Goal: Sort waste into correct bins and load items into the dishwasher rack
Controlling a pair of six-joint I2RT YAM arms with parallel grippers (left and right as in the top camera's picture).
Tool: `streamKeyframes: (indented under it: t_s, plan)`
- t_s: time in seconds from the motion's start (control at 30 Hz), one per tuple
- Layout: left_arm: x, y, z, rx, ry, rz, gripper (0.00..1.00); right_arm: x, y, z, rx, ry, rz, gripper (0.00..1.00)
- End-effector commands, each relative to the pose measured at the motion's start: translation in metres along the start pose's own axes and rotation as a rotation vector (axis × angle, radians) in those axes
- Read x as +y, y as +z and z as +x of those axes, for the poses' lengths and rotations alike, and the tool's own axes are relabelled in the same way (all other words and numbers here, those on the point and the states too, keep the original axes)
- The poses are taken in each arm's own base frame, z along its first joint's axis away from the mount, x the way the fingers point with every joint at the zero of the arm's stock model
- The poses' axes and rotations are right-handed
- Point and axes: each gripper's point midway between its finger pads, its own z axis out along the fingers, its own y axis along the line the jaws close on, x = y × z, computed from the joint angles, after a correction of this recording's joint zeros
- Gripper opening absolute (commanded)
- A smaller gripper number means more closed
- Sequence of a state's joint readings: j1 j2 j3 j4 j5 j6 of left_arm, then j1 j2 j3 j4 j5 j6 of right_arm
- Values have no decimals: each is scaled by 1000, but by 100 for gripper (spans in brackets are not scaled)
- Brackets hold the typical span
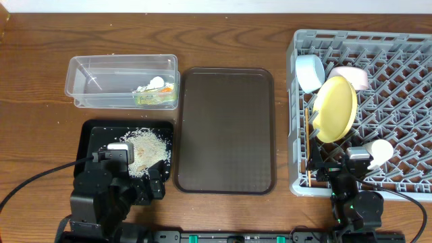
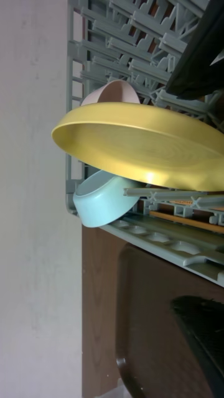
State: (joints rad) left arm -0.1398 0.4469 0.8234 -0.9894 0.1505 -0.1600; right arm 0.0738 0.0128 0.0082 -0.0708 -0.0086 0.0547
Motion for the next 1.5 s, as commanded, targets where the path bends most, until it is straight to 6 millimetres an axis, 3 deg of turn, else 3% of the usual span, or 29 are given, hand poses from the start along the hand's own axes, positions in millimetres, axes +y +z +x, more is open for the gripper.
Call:
streamKeyframes:
  t_s: [0.0,1.2,1.33,1.47]
  plan:
    - [1,1,2,2,4,-2,99,-2,0,1,-1,-17,4,99]
    - [6,1,7,7,33,-30,99,-2,0,1,-1,-17,4,99]
    - [20,10,17,-45,10,-70,100,-2,0,1,-1,-17,4,99]
    - [32,31,33,-103,-10,-84,99,-2,0,1,-1,-17,4,99]
